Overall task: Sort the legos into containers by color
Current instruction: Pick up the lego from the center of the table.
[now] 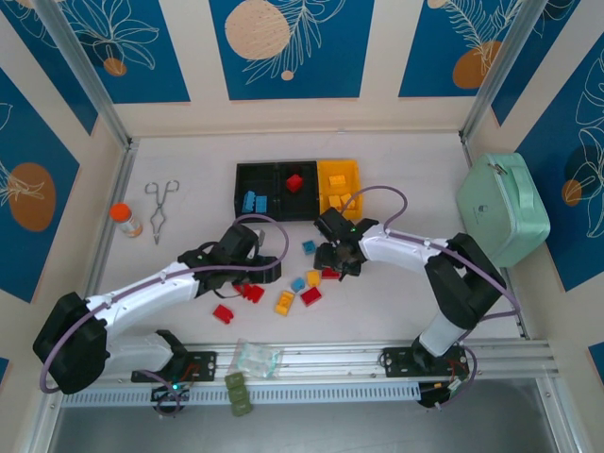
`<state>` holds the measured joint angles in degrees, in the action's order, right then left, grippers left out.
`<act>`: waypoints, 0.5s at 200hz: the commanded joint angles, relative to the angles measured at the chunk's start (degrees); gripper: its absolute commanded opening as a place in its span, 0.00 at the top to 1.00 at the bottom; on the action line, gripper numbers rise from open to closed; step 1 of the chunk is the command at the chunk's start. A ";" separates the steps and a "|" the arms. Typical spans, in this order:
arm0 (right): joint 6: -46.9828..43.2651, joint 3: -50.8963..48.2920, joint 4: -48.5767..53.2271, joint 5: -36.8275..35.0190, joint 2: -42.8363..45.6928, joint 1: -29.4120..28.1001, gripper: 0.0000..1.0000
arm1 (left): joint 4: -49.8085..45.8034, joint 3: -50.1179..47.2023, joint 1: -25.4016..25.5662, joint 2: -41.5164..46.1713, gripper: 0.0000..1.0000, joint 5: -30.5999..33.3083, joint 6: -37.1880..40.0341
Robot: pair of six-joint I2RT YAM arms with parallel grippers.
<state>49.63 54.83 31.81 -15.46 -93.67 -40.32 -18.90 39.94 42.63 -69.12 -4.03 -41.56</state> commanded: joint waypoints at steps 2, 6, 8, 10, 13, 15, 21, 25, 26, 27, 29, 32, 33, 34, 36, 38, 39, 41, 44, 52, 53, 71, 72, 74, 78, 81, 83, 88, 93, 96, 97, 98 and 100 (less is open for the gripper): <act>0.96 0.25 -0.76 0.58 -1.31 0.59 0.33 | 0.94 -0.13 -0.77 0.14 0.39 -0.27 -0.43; 0.99 0.15 -0.87 0.67 -1.60 0.60 0.34 | 1.04 -0.16 -0.75 0.13 0.39 -0.27 -0.45; 0.95 0.14 -0.83 0.80 -1.67 0.59 0.34 | 1.05 -0.16 -0.74 0.06 0.39 -0.27 -0.49; 0.94 0.07 -0.86 0.79 -1.80 0.59 0.34 | 1.05 -0.14 -0.72 0.00 0.39 -0.27 -0.53; 0.98 0.02 -0.84 0.87 -1.97 0.59 0.34 | 1.08 -0.21 -0.71 -0.04 0.39 -0.32 -0.58; 0.95 0.02 -0.87 0.96 -2.03 0.59 0.34 | 1.08 -0.21 -0.75 0.00 0.39 -0.35 -0.62; 0.99 -0.14 -0.86 1.03 -2.26 0.66 0.35 | 1.11 -0.18 -0.73 -0.09 0.39 -0.36 -0.73; 1.03 -0.27 -0.95 1.13 -2.30 0.68 0.37 | 1.14 -0.19 -0.75 -0.09 0.39 -0.36 -0.79; 1.03 -0.27 -0.95 1.13 -2.30 0.68 0.37 | 1.18 -0.20 -0.73 -0.11 0.39 -0.41 -0.80; 1.07 -0.32 -0.92 1.14 -2.28 0.68 0.37 | 1.21 -0.21 -0.72 -0.12 0.39 -0.43 -0.84; 1.13 -0.40 -0.95 1.20 -2.30 0.68 0.38 | 1.25 -0.22 -0.80 -0.20 0.39 -0.44 -0.92; 1.16 -0.48 -1.05 1.22 -2.31 0.68 0.38 | 1.26 -0.21 -0.76 -0.22 0.39 -0.45 -0.96; 1.13 -0.57 -1.12 1.29 -2.31 0.68 0.39 | 1.29 -0.17 -0.82 -0.22 0.39 -0.45 -0.97; 1.15 -0.63 -1.13 1.30 -2.26 0.72 0.40 | 1.30 -0.19 -0.85 -0.22 0.39 -0.54 -0.97; 1.17 -0.67 -1.14 1.35 -2.23 0.73 0.41 | 1.34 -0.17 -0.83 -0.29 0.39 -0.56 -0.98; 1.13 -0.72 -1.14 1.42 -2.23 0.75 0.41 | 1.39 -0.18 -0.85 -0.24 0.39 -0.59 -0.98; 1.16 -0.83 -1.14 1.43 -2.13 0.76 0.43 | 1.35 -0.16 -0.82 -0.28 0.39 -0.61 -1.02; 1.15 -0.92 -1.16 1.41 -2.07 0.76 0.43 | 1.41 -0.14 -0.85 -0.30 0.39 -0.66 -1.05; 1.19 -0.99 -1.22 1.45 -2.05 0.76 0.44 | 1.44 -0.11 -0.81 -0.34 0.39 -0.63 -1.11; 1.08 -1.34 -1.24 1.50 -1.75 0.85 0.45 | 1.55 -0.13 -0.80 -0.51 0.39 -0.71 -1.15; 1.02 -1.42 -1.25 1.45 -1.66 0.87 0.46 | 1.52 -0.09 -0.80 -0.54 0.39 -0.71 -1.20; 0.74 -1.65 -0.65 1.49 -1.24 1.14 0.54 | 1.80 0.11 -0.86 -0.96 0.39 -0.88 -1.37; 0.74 -1.65 -0.65 1.49 -1.24 1.14 0.54 | 1.78 0.12 -0.83 -0.99 0.39 -0.89 -1.40; 0.63 -1.61 -0.55 1.45 -1.14 1.12 0.55 | 1.76 0.13 -0.87 -1.03 0.39 -0.89 -1.41; 0.56 -1.60 -0.31 1.34 -0.79 1.12 0.56 | 1.82 0.21 -0.87 -1.14 0.39 -1.01 -1.43; 0.51 -1.58 -0.21 1.32 -0.63 1.12 0.56 | 1.84 0.29 -0.84 -1.12 0.39 -0.98 -1.48; 0.42 -1.57 -0.18 1.27 -0.46 1.12 0.57 | 1.95 0.37 -0.87 -1.24 0.39 -1.04 -1.50; 0.25 -1.48 0.21 1.23 0.06 1.12 0.57 | 1.99 0.39 -0.82 -1.34 0.39 -1.15 -1.51; 0.10 -1.31 0.49 1.17 0.48 1.09 0.57 | 2.07 0.48 -0.80 -1.36 0.39 -1.25 -1.57; 0.03 -1.16 0.71 1.14 0.78 1.11 0.57 | 2.03 0.51 -0.80 -1.37 0.39 -1.24 -1.59; -0.01 -1.10 0.80 1.10 0.86 1.11 0.57 | 2.02 0.50 -0.80 -1.37 0.39 -1.29 -1.59; -0.08 -1.03 0.88 1.07 0.90 1.12 0.57 | 2.02 0.49 -0.80 -1.37 0.39 -1.26 -1.59; -0.17 -0.82 1.10 1.08 1.09 1.12 0.57 | 2.06 0.51 -0.80 -1.32 0.39 -1.27 -1.59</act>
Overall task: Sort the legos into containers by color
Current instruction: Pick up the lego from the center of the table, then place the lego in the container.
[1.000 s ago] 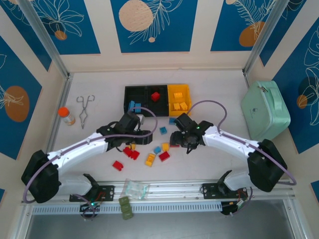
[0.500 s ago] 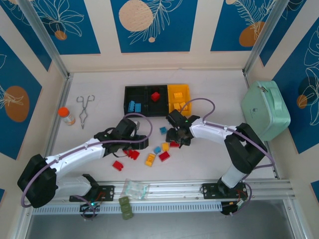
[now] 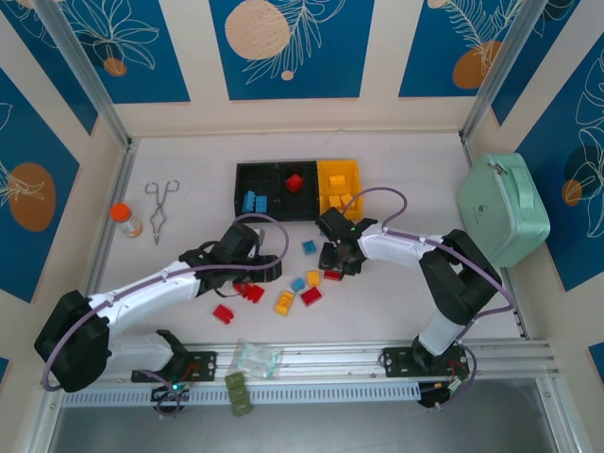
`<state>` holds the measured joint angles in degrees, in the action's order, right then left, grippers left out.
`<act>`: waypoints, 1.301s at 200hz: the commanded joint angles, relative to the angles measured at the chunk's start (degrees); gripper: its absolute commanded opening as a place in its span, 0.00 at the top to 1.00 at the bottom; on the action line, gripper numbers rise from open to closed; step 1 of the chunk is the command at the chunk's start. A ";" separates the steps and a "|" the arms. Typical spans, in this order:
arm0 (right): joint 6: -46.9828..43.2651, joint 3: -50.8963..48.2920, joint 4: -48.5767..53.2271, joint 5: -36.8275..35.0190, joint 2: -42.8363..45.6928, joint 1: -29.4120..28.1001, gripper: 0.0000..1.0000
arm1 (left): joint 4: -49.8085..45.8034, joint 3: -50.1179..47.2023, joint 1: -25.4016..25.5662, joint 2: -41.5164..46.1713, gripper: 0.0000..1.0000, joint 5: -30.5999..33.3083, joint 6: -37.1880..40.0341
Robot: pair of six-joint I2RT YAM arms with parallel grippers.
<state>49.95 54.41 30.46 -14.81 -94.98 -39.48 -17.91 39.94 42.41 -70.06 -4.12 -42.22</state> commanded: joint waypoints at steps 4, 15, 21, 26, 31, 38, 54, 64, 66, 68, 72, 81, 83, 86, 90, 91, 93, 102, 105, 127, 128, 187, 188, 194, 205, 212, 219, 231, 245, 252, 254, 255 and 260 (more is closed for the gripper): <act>-0.68 -0.09 2.70 0.37 2.84 0.29 0.58 | 1.06 0.49 -0.58 -0.42 0.39 -1.13 -1.01; -1.25 1.12 3.82 0.15 3.84 0.22 0.58 | 0.88 0.46 -0.60 -0.10 0.39 -0.74 -1.32; -1.62 1.91 4.29 0.06 4.28 0.20 0.58 | 0.78 0.20 -0.64 0.24 0.39 -0.36 -1.61; -1.92 2.72 4.67 -0.04 4.56 0.20 0.58 | 0.73 -0.07 -0.61 0.55 0.39 -0.05 -2.01; -2.32 3.60 5.15 -0.13 4.68 0.20 0.58 | 0.70 -0.41 -0.62 0.91 0.39 0.30 -2.34; -2.80 4.95 5.62 -0.22 4.80 0.21 0.58 | 0.60 -0.88 -0.71 1.47 0.39 0.70 -2.75; -4.09 8.39 6.45 -0.31 4.20 0.20 0.58 | -0.01 -1.96 -0.98 2.90 0.39 1.63 -3.54; -4.95 10.81 6.84 -0.16 3.16 0.24 0.58 | -0.20 -2.78 -1.27 4.01 0.39 1.99 -4.15; -5.13 11.33 6.88 -0.09 2.90 0.27 0.58 | -0.26 -2.97 -1.28 4.26 0.39 2.00 -4.25; -5.35 11.86 7.00 -0.06 2.68 0.28 0.58 | -0.23 -3.12 -1.26 4.44 0.39 2.01 -4.31; -5.72 13.06 7.21 0.04 1.98 0.30 0.58 | -0.34 -3.49 -1.37 4.93 0.39 2.08 -4.46; -6.62 15.74 7.67 -0.02 0.35 0.29 0.58 | -0.79 -4.14 -1.52 5.97 0.39 2.33 -4.74; -6.78 16.39 7.79 0.03 -0.02 0.29 0.58 | -1.07 -4.27 -1.58 6.21 0.39 2.47 -4.81; -7.07 17.31 7.90 0.03 -0.56 0.29 0.58 | -1.31 -4.35 -1.65 6.51 0.39 2.67 -4.83; -7.50 18.48 8.07 0.09 -1.38 0.36 0.58 | -1.82 -4.49 -1.76 6.97 0.39 3.03 -4.95; -7.59 18.82 8.10 0.11 -1.58 0.37 0.58 | -1.88 -4.60 -1.74 7.10 0.39 3.14 -4.97; -7.77 19.46 8.19 0.12 -1.98 0.37 0.58 | -2.20 -4.61 -1.81 7.30 0.39 3.32 -5.02; -8.65 22.30 8.60 0.20 -3.86 0.37 0.58 | -3.35 -5.03 -1.98 8.37 0.39 4.14 -5.29; -8.91 23.29 8.73 0.18 -4.38 0.44 0.58 | -3.68 -5.15 -2.07 8.85 0.39 4.34 -5.37; -10.57 30.42 9.66 0.54 -9.72 1.15 0.58 | -5.12 -6.43 -2.63 11.86 0.39 5.23 -5.95; -10.58 30.72 9.68 0.60 -9.93 1.20 0.58 | -5.16 -6.44 -2.66 12.00 0.39 5.24 -6.04; -12.43 46.01 11.66 2.80 -22.59 3.77 0.58 | -8.11 -8.85 -3.73 16.92 0.39 6.83 -7.74; -12.43 46.25 11.70 2.87 -22.82 3.83 0.58 | -8.11 -8.88 -3.74 16.99 0.39 6.80 -7.77; -12.60 47.65 12.04 3.15 -23.81 4.06 0.58 | -8.14 -9.04 -3.77 17.19 0.39 6.82 -7.92; -12.72 50.20 12.76 3.51 -25.85 4.38 0.58 | -8.20 -9.26 -3.93 17.43 0.39 6.82 -8.14; -12.77 51.84 13.43 3.56 -27.05 4.62 0.58 | -8.25 -9.27 -4.00 17.43 0.39 6.77 -8.16; -12.86 53.20 13.81 3.71 -28.26 4.68 0.58 | -8.31 -9.31 -4.08 17.50 0.39 6.76 -8.23; -13.02 55.39 14.41 4.00 -30.09 4.90 0.58 | -8.32 -9.27 -4.09 17.33 0.39 6.67 -8.32; -13.06 58.33 15.76 4.17 -32.31 4.94 0.57 | -8.39 -9.27 -4.17 17.42 0.39 6.67 -8.33; -13.04 59.53 16.28 4.22 -33.25 5.02 0.57 | -8.38 -9.32 -4.15 17.50 0.39 6.75 -8.40; -13.04 59.81 16.32 4.29 -33.49 5.03 0.57 | -8.44 -9.33 -4.11 17.50 0.39 6.80 -8.41; -13.04 59.96 16.35 4.32 -33.59 5.03 0.57 | -8.49 -9.30 -4.14 17.50 0.39 6.82 -8.41; -12.96 60.51 16.62 4.51 -34.05 5.03 0.57 | -8.46 -9.35 -4.26 17.59 0.39 6.84 -8.49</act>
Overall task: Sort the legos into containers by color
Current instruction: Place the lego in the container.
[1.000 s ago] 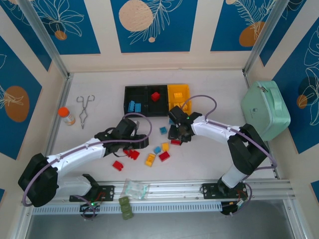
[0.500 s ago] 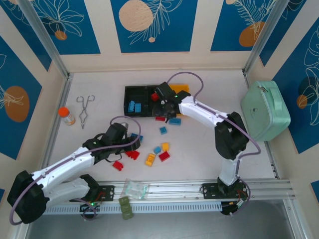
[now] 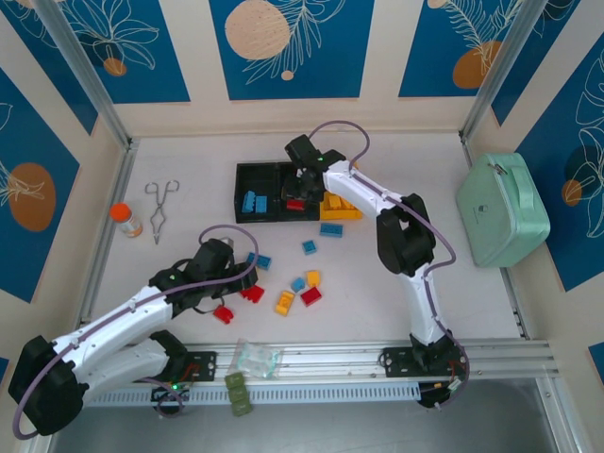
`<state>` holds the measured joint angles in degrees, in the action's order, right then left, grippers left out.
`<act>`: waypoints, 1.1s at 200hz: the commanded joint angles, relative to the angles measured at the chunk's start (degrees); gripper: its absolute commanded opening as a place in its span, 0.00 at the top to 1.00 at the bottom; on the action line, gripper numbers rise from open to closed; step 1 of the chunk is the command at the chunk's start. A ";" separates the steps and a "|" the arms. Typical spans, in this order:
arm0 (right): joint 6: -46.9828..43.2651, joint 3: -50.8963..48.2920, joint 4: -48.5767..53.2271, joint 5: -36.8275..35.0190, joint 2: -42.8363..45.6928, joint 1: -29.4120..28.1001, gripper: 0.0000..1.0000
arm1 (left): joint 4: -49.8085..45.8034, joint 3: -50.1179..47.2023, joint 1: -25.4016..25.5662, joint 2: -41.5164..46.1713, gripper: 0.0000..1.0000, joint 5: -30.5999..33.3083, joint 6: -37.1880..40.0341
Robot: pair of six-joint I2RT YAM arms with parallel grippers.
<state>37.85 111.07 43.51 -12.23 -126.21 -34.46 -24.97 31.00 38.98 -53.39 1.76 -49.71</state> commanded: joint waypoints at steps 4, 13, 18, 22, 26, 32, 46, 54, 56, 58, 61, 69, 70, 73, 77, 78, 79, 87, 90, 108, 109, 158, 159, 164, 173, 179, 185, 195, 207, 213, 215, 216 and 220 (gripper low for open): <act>-0.74 4.20 3.62 1.94 -3.17 0.00 0.57 | -1.44 -0.46 -0.83 1.04 0.39 0.97 -1.08; -0.67 4.70 3.62 2.01 -3.66 0.10 0.56 | -1.44 -0.60 -0.87 1.09 0.39 1.01 -1.16; -0.65 4.89 3.67 2.12 -3.92 0.08 0.56 | -1.46 -0.72 -0.92 1.18 0.39 1.04 -1.17; -0.56 5.09 3.83 2.20 -4.15 0.11 0.56 | -1.43 -0.76 -0.92 1.26 0.39 1.05 -1.17; -0.57 5.27 3.92 2.21 -4.28 0.09 0.56 | -1.49 -0.77 -0.88 1.40 0.39 1.05 -1.26; -0.50 5.43 3.99 2.21 -4.52 0.03 0.56 | -1.53 -0.90 -0.87 1.42 0.39 1.14 -1.26; -0.43 5.49 3.97 2.30 -4.85 0.02 0.55 | -1.56 -1.10 -0.96 1.61 0.39 1.14 -1.24; -0.31 5.48 3.97 2.30 -4.92 0.00 0.55 | -1.53 -1.12 -1.01 1.75 0.39 1.23 -1.33; -0.27 5.43 3.96 2.30 -4.92 0.00 0.55 | -1.52 -1.12 -1.06 1.76 0.39 1.23 -1.28; -0.24 5.47 3.96 2.30 -4.99 0.00 0.55 | -1.56 -1.12 -1.09 1.76 0.39 1.23 -1.33; -0.23 5.48 3.99 2.30 -5.01 0.00 0.55 | -1.56 -1.12 -1.02 1.71 0.39 1.23 -1.35; -0.06 5.56 4.02 2.30 -5.05 0.01 0.53 | -1.57 -1.22 -1.09 1.79 0.39 1.27 -1.29; -0.06 5.56 4.03 2.30 -5.07 0.01 0.52 | -1.53 -1.21 -1.05 1.79 0.39 1.25 -1.32; 0.01 5.59 4.09 2.22 -5.03 0.00 0.51 | -1.57 -1.21 -1.10 1.79 0.39 1.19 -1.30; 0.11 5.57 4.12 2.06 -5.01 0.00 0.50 | -1.60 -1.21 -1.08 1.84 0.39 1.18 -1.35; 0.11 5.57 4.08 2.05 -5.01 0.00 0.50 | -1.63 -1.21 -1.09 1.86 0.39 1.21 -1.35; 0.12 5.57 4.11 2.04 -5.01 0.00 0.50 | -1.60 -1.21 -1.10 1.83 0.39 1.22 -1.39; 0.05 5.56 4.13 1.95 -4.88 -0.07 0.47 | -1.64 -1.21 -1.11 1.88 0.39 1.14 -1.39; 0.03 5.56 4.12 1.90 -4.84 -0.08 0.46 | -1.71 -1.21 -1.18 1.93 0.39 1.12 -1.39; -0.22 5.51 4.09 1.31 -3.95 -0.25 0.43 | -1.67 -1.21 -1.17 2.30 0.38 1.08 -1.29; -0.22 5.49 4.07 1.28 -3.91 -0.26 0.43 | -1.66 -1.25 -1.14 2.35 0.38 1.02 -1.28; -0.73 2.72 2.64 0.51 0.50 -0.52 0.41 | -1.61 -1.04 -1.14 2.51 0.38 0.79 -1.09; -0.70 2.60 2.55 0.48 0.56 -0.52 0.41 | -1.63 -1.08 -1.12 2.55 0.38 0.79 -1.09; -0.83 2.15 2.33 0.41 1.09 -0.60 0.41 | -1.58 -0.96 -1.16 2.46 0.38 0.79 -1.09; -0.87 1.30 2.00 0.41 2.17 -0.63 0.41 | -1.73 -0.82 -1.11 2.20 0.38 0.81 -1.04; -0.84 0.64 1.66 0.36 2.94 -0.70 0.41 | -1.67 -0.70 -1.14 2.08 0.38 0.79 -1.09; -0.92 -0.19 1.23 0.40 3.72 -0.76 0.41 | -1.80 -0.60 -1.11 2.00 0.38 0.86 -1.00; -0.91 -1.88 0.36 0.43 5.56 -0.86 0.41 | -2.03 -0.26 -1.13 1.85 0.38 0.96 -0.91; -1.06 -4.36 -0.96 0.65 8.08 -1.04 0.41 | -2.27 0.23 -1.22 1.38 0.38 0.84 -0.45; -1.31 -5.79 -1.66 0.79 9.41 -1.18 0.41 | -2.31 0.48 -1.24 1.12 0.38 0.51 -0.10; -1.40 -6.22 -1.89 0.89 9.80 -1.26 0.41 | -2.35 0.57 -1.20 0.90 0.38 0.41 0.02; -1.47 -6.43 -1.96 0.89 10.00 -1.29 0.41 | -2.40 0.61 -1.20 0.86 0.38 0.38 0.12; -1.62 -7.40 -2.21 0.96 10.84 -1.39 0.41 | -2.46 0.88 -1.21 0.59 0.38 0.15 0.37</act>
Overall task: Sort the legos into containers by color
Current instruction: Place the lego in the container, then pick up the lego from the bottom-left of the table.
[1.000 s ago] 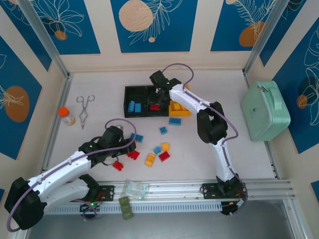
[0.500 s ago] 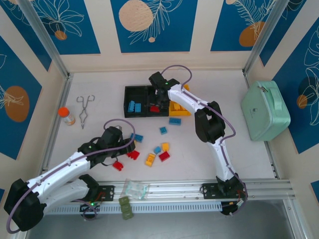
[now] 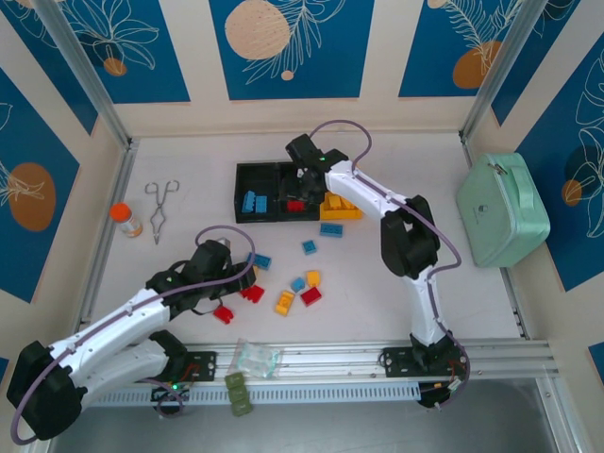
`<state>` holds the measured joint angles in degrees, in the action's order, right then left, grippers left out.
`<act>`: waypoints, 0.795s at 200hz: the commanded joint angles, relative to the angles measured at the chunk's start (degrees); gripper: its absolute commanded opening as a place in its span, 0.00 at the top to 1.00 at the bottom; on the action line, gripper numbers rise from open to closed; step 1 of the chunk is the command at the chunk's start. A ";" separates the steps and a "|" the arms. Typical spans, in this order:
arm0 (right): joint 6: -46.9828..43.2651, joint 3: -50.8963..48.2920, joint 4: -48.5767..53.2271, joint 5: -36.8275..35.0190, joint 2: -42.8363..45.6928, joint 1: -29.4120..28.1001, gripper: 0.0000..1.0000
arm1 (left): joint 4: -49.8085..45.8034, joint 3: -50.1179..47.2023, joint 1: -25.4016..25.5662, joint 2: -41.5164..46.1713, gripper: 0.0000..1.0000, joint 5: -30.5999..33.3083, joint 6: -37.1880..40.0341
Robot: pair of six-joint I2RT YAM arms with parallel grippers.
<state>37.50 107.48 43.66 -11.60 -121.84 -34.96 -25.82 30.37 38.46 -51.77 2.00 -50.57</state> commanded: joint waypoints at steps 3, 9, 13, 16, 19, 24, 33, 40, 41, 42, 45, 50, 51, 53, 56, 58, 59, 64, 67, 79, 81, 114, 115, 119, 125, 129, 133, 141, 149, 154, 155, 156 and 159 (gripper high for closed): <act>-1.43 -4.70 -2.50 0.49 7.31 -1.02 0.41 | -1.68 1.77 -0.68 -1.29 0.38 -0.21 1.42; -1.74 -6.10 -2.80 0.69 8.46 -1.20 0.41 | -1.98 2.20 -0.70 -1.80 0.38 -0.32 1.77; -1.93 -7.11 -3.06 0.76 9.32 -1.37 0.42 | -2.35 2.56 -0.71 -2.17 0.38 -0.33 1.99; -2.00 -8.04 -3.32 0.78 9.99 -1.42 0.42 | -2.52 2.77 -0.71 -2.37 0.38 -0.37 2.16; -2.09 -8.92 -3.63 0.86 10.71 -1.52 0.42 | -2.62 2.99 -0.67 -2.57 0.38 -0.40 2.39; -2.31 -10.71 -4.17 0.88 12.08 -1.75 0.42 | -2.93 3.30 -0.70 -2.88 0.38 -0.42 2.74; -2.42 -14.19 -5.48 1.19 14.61 -2.04 0.42 | -3.91 4.02 -0.80 -3.47 0.38 -0.14 3.01; -2.32 -16.90 -6.41 1.63 16.56 -2.19 0.42 | -5.04 4.67 -0.78 -3.93 0.38 0.31 3.16; -2.33 -17.28 -6.53 1.69 16.86 -2.21 0.42 | -5.21 4.77 -0.81 -3.99 0.38 0.38 3.18; -2.34 -17.47 -6.64 1.76 17.10 -2.21 0.42 | -5.42 4.82 -0.82 -4.06 0.38 0.47 3.23; -2.26 -18.84 -7.04 1.83 17.95 -2.26 0.41 | -5.94 5.11 -0.82 -4.26 0.38 0.73 3.20; -2.14 -20.72 -7.53 1.99 19.34 -2.38 0.42 | -6.99 5.52 -0.78 -4.57 0.38 1.04 3.23; -2.11 -21.08 -7.62 2.00 19.62 -2.39 0.42 | -7.19 5.59 -0.76 -4.61 0.38 1.10 3.21; -2.02 -21.57 -7.80 2.01 20.13 -2.46 0.42 | -7.68 5.76 -0.80 -4.71 0.38 1.26 3.20; -2.06 -22.82 -8.03 2.08 20.94 -2.43 0.42 | -8.33 5.98 -0.82 -4.92 0.38 1.47 3.07; -2.01 -23.52 -8.23 2.14 21.43 -2.54 0.41 | -8.69 6.16 -0.79 -4.99 0.38 1.61 3.03; -2.00 -23.88 -8.24 2.21 21.71 -2.55 0.41 | -8.97 6.27 -0.82 -5.04 0.38 1.65 2.98; -1.94 -25.41 -8.48 2.34 22.88 -2.65 0.41 | -10.18 6.58 -0.80 -5.31 0.38 1.84 2.89; -1.86 -26.30 -8.48 2.44 23.61 -2.78 0.41 | -10.99 6.83 -0.84 -5.35 0.38 1.94 2.75; -1.64 -29.65 -8.66 2.69 26.26 -3.16 0.41 | -15.32 8.06 -0.81 -5.86 0.38 2.55 1.57; -1.64 -29.97 -8.74 2.65 26.69 -3.24 0.41 | -16.17 8.35 -0.77 -5.92 0.38 2.79 1.34; -0.38 -37.85 -9.77 2.67 32.63 -5.26 0.41 | -26.32 9.69 -0.76 -4.46 0.36 5.89 -2.72; -0.30 -38.08 -9.88 2.69 32.72 -5.32 0.41 | -26.48 9.61 -0.76 -4.34 0.36 5.90 -2.88; -0.06 -38.98 -10.21 2.99 33.43 -5.50 0.41 | -27.10 9.42 -0.82 -4.01 0.35 5.84 -3.70; 0.27 -40.31 -10.77 3.42 34.48 -5.85 0.41 | -27.81 8.97 -0.84 -3.51 0.34 5.54 -4.93; 0.61 -41.26 -11.21 3.75 34.97 -6.10 0.41 | -28.14 8.57 -0.76 -3.06 0.33 5.25 -5.83; 0.79 -42.15 -11.65 4.04 35.71 -6.33 0.40 | -28.33 8.24 -0.72 -2.69 0.33 5.02 -6.71; 0.86 -43.94 -12.86 5.18 36.89 -7.04 0.41 | -28.31 7.16 -0.75 -1.73 0.32 3.98 -8.21; 0.62 -45.88 -14.62 6.49 38.13 -7.83 0.40 | -28.06 5.89 -0.67 -0.74 0.31 2.99 -9.93; 0.36 -47.06 -15.87 7.45 38.91 -8.42 0.40 | -27.53 5.03 -0.70 -0.28 0.31 2.20 -10.75; 0.28 -47.34 -16.10 7.59 39.07 -8.53 0.40 | -27.44 4.86 -0.73 -0.18 0.31 2.03 -10.94; 0.20 -47.62 -16.34 7.75 39.28 -8.67 0.40 | -27.35 4.74 -0.74 -0.09 0.31 1.86 -11.08; 0.04 -48.37 -17.04 8.13 39.73 -9.06 0.39 | -27.03 4.36 -0.75 0.19 0.31 1.41 -11.50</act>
<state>37.34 63.51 32.05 -8.32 -86.02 -41.78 -49.19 37.74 38.28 -54.00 5.54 -55.96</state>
